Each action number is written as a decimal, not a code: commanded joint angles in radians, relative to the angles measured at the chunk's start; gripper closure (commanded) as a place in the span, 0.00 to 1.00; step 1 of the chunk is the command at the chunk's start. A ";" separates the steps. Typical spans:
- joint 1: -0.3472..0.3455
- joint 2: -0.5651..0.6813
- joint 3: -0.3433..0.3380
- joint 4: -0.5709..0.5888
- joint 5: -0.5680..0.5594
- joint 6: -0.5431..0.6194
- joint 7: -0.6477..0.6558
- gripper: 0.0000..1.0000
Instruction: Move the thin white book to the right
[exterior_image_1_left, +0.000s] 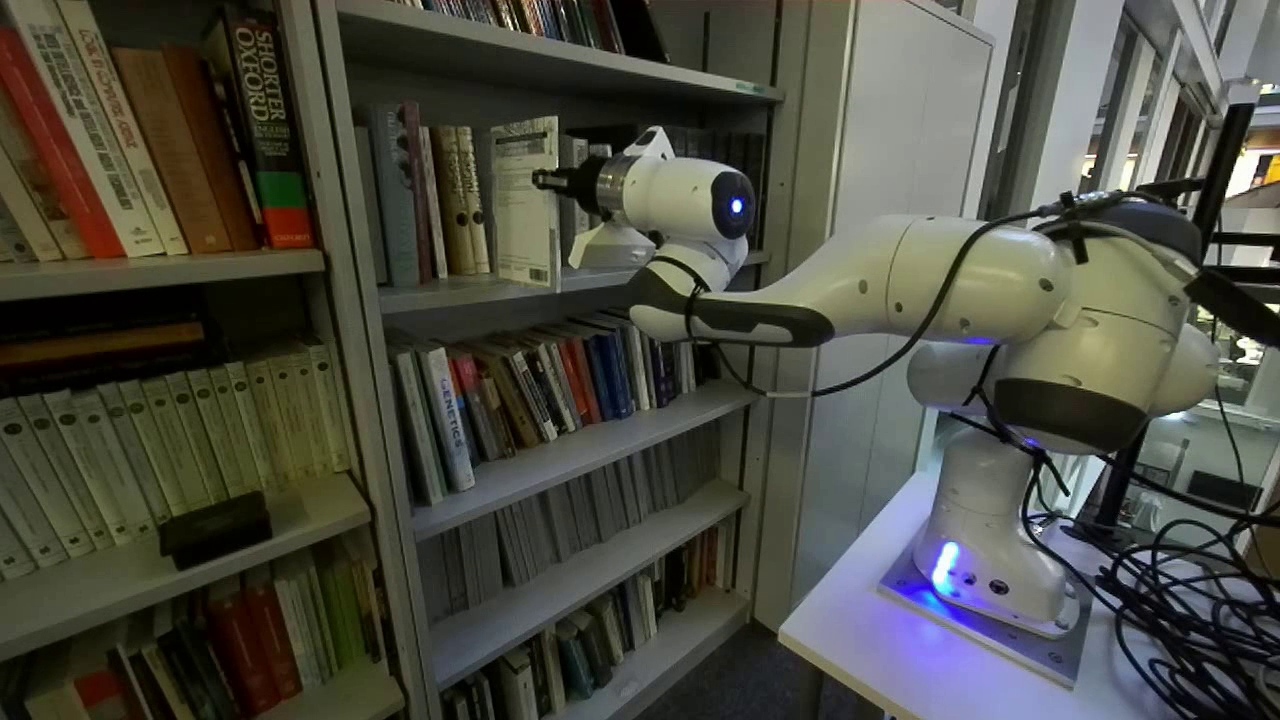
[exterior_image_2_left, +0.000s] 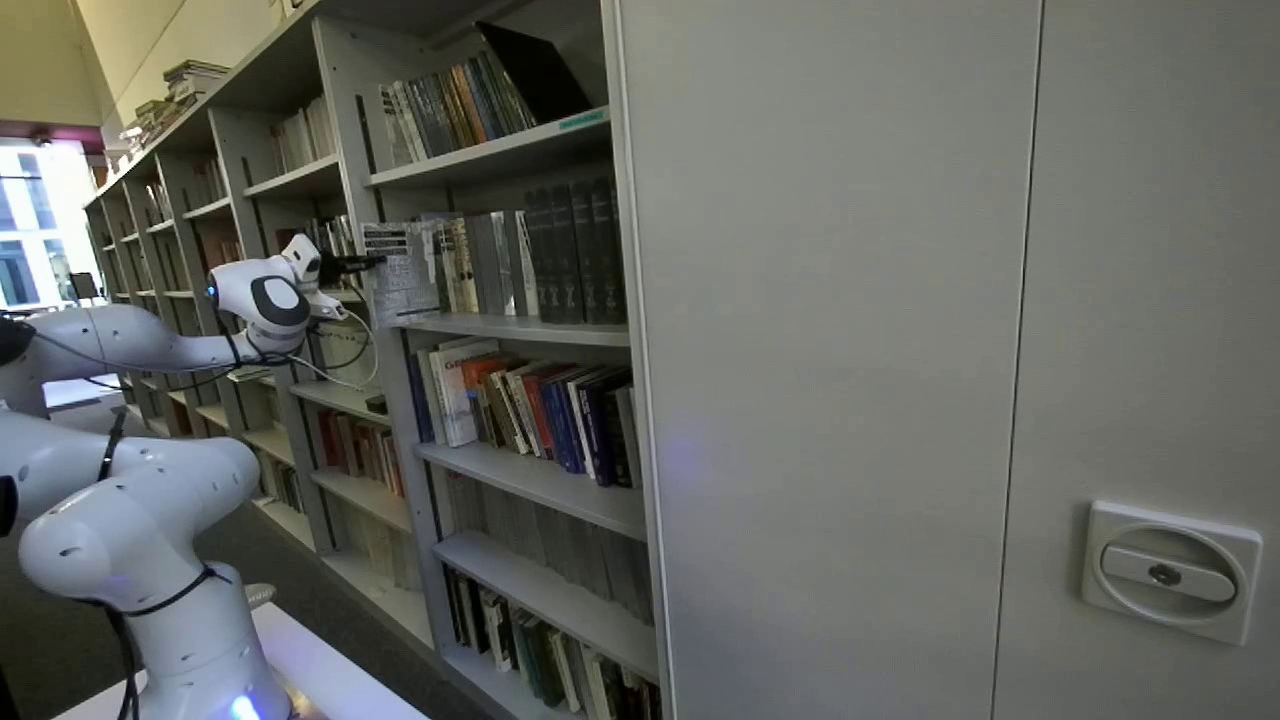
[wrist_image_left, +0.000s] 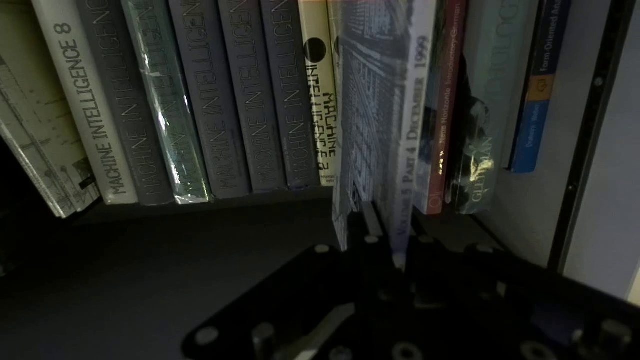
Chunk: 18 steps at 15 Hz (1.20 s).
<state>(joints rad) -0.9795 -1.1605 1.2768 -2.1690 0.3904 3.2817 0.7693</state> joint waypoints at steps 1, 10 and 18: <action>0.000 0.003 -0.013 -0.004 0.007 0.007 -0.009 0.98; -0.004 0.008 -0.038 -0.007 -0.003 0.023 -0.026 0.98; -0.044 0.039 -0.068 -0.002 -0.023 0.051 -0.050 0.98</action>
<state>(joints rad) -1.0048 -1.1569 1.2327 -2.1689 0.3885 3.2829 0.7643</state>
